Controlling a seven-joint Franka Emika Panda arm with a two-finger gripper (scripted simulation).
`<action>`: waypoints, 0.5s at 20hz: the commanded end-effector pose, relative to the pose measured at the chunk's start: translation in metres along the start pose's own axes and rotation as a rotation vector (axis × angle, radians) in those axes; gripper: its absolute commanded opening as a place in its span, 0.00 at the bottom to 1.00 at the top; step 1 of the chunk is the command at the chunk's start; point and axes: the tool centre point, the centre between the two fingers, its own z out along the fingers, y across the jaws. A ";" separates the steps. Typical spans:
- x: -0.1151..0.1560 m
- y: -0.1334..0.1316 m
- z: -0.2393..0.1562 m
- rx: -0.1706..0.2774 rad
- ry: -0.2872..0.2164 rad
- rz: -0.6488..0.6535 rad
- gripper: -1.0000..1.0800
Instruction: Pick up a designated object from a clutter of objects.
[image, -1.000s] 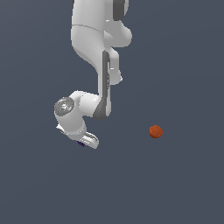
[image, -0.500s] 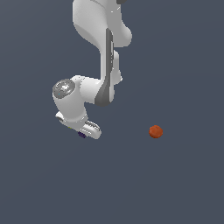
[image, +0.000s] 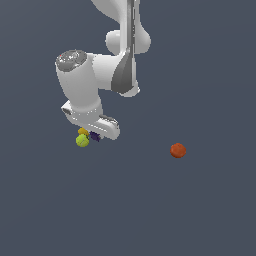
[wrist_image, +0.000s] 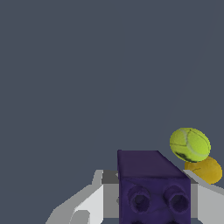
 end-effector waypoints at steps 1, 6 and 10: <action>-0.009 -0.002 -0.025 -0.001 0.000 0.000 0.00; -0.028 -0.005 -0.079 -0.002 0.001 0.001 0.00; -0.043 -0.008 -0.120 -0.002 0.001 0.001 0.00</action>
